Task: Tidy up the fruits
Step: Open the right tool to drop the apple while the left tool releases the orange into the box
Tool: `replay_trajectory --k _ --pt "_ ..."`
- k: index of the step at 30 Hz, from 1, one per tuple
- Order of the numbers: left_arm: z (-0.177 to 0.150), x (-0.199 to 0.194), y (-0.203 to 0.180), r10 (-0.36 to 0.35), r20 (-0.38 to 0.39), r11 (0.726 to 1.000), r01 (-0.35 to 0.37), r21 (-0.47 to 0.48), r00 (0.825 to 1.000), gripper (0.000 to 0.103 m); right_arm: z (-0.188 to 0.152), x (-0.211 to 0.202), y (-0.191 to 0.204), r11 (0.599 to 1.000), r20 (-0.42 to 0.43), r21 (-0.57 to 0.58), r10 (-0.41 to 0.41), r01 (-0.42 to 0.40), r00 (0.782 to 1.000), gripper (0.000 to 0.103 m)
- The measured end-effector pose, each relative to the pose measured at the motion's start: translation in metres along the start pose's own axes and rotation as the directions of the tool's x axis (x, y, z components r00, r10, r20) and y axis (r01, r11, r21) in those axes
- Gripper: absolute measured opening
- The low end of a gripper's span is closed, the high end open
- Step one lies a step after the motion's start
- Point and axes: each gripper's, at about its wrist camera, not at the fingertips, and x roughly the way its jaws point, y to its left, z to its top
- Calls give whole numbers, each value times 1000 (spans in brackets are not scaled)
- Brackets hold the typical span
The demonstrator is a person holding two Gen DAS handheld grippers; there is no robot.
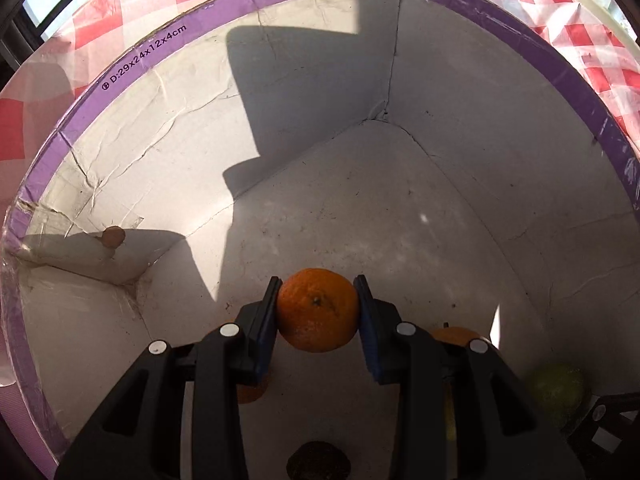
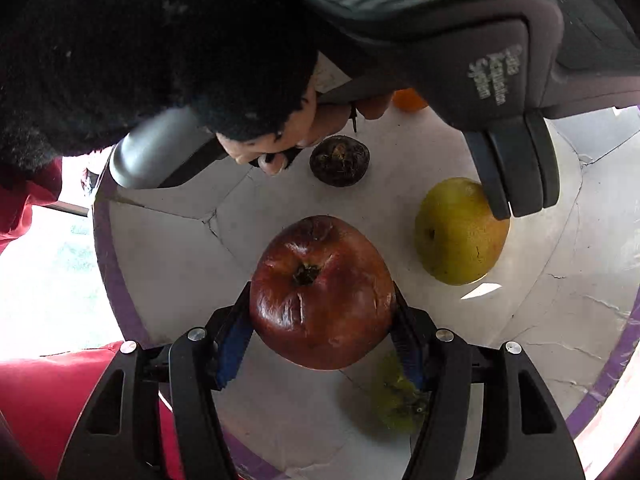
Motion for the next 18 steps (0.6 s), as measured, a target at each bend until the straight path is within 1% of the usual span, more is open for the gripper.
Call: replay_trajectory --k 1,2,5,8,11,15,18 --pt "1 1 -1 1 2 1000 -1 17 1000 36 2 1 -5 998 6 39 39 -39 999 61" --pt "2 1 -1 -3 4 1000 3 29 1000 37 4 1 -8 997 12 60 51 -52 999 61" --pt "0 2 1 -7 0 999 7 48 1000 37 10 8 -4 999 -14 9 -51 51 999 62" --pt "-2 7 5 -2 -15 999 3 49 1000 37 12 12 -3 999 -27 25 -20 20 999 62" --pt "-3 7 2 3 -10 998 -3 63 1000 39 14 15 -2 999 -48 15 -44 45 998 62" --pt "-3 4 -1 4 -11 998 -3 63 1000 40 12 13 -8 999 -43 20 -24 25 999 62" --pt "2 6 1 3 -4 999 -3 50 1000 48 17 14 -14 1000 -40 26 -17 18 999 66"
